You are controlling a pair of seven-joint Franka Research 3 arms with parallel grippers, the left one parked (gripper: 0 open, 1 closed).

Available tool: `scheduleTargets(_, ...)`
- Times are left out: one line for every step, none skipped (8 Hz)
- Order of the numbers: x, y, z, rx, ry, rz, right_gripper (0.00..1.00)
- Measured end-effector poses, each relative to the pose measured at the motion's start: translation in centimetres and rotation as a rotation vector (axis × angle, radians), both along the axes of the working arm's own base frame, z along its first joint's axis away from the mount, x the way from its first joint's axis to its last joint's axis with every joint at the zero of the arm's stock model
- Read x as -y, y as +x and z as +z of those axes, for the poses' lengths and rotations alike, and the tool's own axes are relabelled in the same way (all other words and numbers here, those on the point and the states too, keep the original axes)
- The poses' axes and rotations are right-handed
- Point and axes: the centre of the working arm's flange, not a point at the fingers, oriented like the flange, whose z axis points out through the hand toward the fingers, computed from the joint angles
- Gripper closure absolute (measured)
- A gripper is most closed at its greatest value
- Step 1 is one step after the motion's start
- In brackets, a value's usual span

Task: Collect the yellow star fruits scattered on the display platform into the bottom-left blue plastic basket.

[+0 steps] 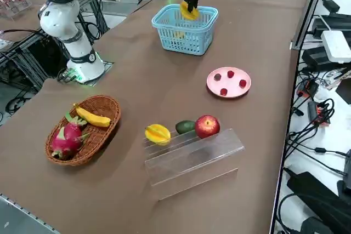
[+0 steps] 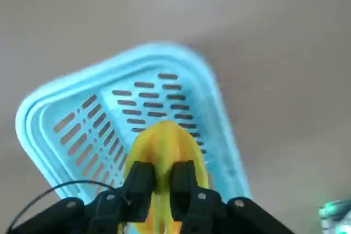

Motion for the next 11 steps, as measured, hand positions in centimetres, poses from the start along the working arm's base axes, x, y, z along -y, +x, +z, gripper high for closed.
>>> scheduleTargets(-1.8, -1.8, -1.8, -0.015, -0.016, 0.011, 0.78)
scheduleTargets(-2.7, -3.4, -3.4, -0.040, -0.034, 0.033, 0.64)
scheduleTargets(-2.9, -4.4, -4.4, -0.059, -0.048, 0.045, 0.48)
scheduleTargets(-2.7, -4.7, -4.6, -0.067, -0.056, 0.047, 0.27)
scheduleTargets(-2.1, -4.4, -4.0, -0.061, -0.059, 0.040, 0.09)
scheduleTargets(-0.9, -3.3, -2.4, -0.037, -0.055, 0.024, 0.03)
scheduleTargets(1.8, -1.0, 0.4, -0.010, -0.057, 0.006, 0.02)
scheduleTargets(6.2, 1.8, 3.7, 0.010, -0.077, 0.000, 0.02)
scheduleTargets(11.6, 4.2, 6.2, 0.035, -0.114, 0.007, 0.03)
scheduleTargets(16.8, 6.0, 7.4, 0.057, -0.150, 0.017, 0.03)
scheduleTargets(21.4, 7.1, 7.4, 0.060, -0.167, 0.025, 0.03)
